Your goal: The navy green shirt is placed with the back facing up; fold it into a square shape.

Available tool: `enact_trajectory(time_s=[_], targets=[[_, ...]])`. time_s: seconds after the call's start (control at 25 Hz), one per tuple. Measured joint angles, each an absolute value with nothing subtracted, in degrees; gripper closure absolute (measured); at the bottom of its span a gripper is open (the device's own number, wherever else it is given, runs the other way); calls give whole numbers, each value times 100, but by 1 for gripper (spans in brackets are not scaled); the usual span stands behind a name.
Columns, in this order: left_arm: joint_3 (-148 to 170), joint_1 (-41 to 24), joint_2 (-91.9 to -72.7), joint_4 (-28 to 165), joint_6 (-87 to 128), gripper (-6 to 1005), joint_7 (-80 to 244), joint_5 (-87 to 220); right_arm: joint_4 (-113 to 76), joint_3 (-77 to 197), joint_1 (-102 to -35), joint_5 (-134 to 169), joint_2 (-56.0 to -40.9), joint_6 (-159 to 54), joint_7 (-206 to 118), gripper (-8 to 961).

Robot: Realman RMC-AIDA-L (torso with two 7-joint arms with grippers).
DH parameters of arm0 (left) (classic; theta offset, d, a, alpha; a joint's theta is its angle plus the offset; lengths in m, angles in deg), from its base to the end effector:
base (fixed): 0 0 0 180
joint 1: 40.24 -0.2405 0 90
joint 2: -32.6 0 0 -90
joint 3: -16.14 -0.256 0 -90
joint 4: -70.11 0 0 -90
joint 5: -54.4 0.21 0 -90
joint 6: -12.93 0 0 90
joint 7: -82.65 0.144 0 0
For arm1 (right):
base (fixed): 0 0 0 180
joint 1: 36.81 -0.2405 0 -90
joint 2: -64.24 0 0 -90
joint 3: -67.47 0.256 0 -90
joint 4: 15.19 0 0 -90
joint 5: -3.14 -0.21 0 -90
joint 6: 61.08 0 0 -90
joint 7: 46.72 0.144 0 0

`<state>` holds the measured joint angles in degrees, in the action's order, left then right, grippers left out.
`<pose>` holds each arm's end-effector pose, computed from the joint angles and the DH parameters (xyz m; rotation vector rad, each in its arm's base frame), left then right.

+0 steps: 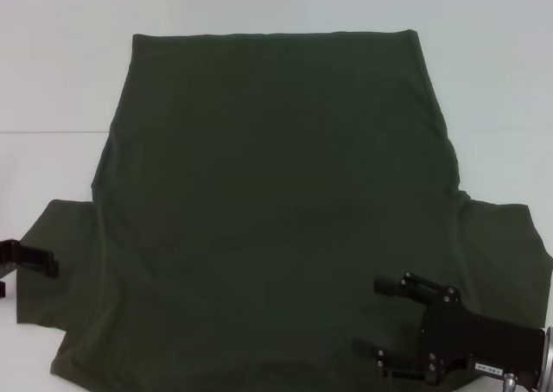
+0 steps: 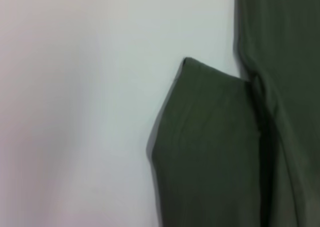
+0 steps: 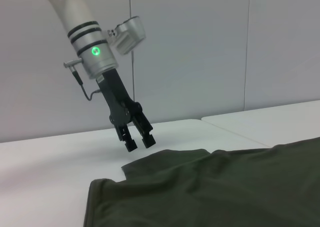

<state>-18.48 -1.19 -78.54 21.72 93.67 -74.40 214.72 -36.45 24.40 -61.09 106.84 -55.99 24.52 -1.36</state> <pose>-0.3267 0.3783 0.0965 -1.7845 -1.8661 0.0727 0.2906 0.2792 -0.0500 -2.6279 0.2936 0.7826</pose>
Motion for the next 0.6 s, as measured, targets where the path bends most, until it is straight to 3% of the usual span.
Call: enact_trajectory(time_s=[0.6], targets=[[-1858, -127, -7834, 2586, 9013, 82, -7340, 21486, -3645, 2441, -6134, 10675, -5599, 2412, -137, 39]])
